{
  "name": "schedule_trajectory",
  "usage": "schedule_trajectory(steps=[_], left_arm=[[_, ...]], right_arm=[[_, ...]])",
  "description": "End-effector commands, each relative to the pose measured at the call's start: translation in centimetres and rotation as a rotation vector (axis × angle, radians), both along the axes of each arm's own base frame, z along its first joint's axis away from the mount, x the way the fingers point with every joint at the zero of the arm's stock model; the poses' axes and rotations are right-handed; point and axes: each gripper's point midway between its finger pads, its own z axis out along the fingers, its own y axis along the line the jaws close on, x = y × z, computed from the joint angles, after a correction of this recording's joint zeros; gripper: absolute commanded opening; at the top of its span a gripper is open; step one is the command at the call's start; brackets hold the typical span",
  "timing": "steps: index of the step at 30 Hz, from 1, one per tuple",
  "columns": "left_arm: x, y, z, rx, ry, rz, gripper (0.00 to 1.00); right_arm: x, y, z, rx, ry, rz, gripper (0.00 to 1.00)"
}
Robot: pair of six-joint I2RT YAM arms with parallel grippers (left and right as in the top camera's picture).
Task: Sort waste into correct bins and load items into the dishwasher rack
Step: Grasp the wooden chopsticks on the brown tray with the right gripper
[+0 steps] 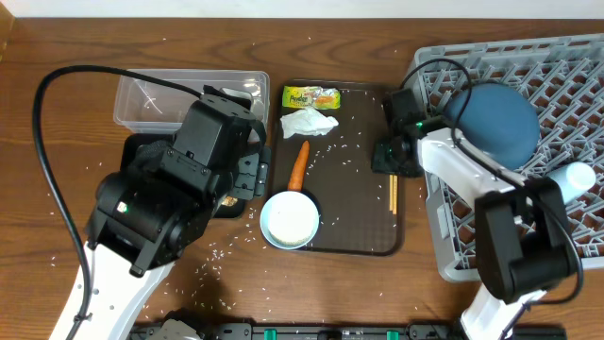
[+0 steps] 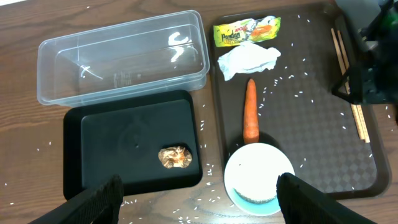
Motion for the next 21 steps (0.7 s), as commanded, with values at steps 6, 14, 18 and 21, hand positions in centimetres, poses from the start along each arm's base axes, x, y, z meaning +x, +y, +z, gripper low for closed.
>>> schedule_trajectory(steps=[6, 14, 18, 21], left_arm=[[0.0, 0.4, 0.4, 0.007, -0.013, 0.008, 0.80], [0.0, 0.4, 0.4, 0.007, -0.013, 0.008, 0.79], [0.0, 0.4, 0.4, 0.007, -0.013, 0.008, 0.79], [0.0, 0.4, 0.4, 0.007, -0.013, 0.008, 0.79]], right_arm=[[-0.8, -0.3, -3.1, -0.029, 0.072, -0.028, 0.17], [0.9, 2.2, 2.4, 0.064, -0.059, 0.218, 0.01], [0.5, 2.5, 8.7, 0.102, -0.180, 0.321, 0.01], [0.0, 1.5, 12.2, 0.086, -0.258, 0.372, 0.01]])
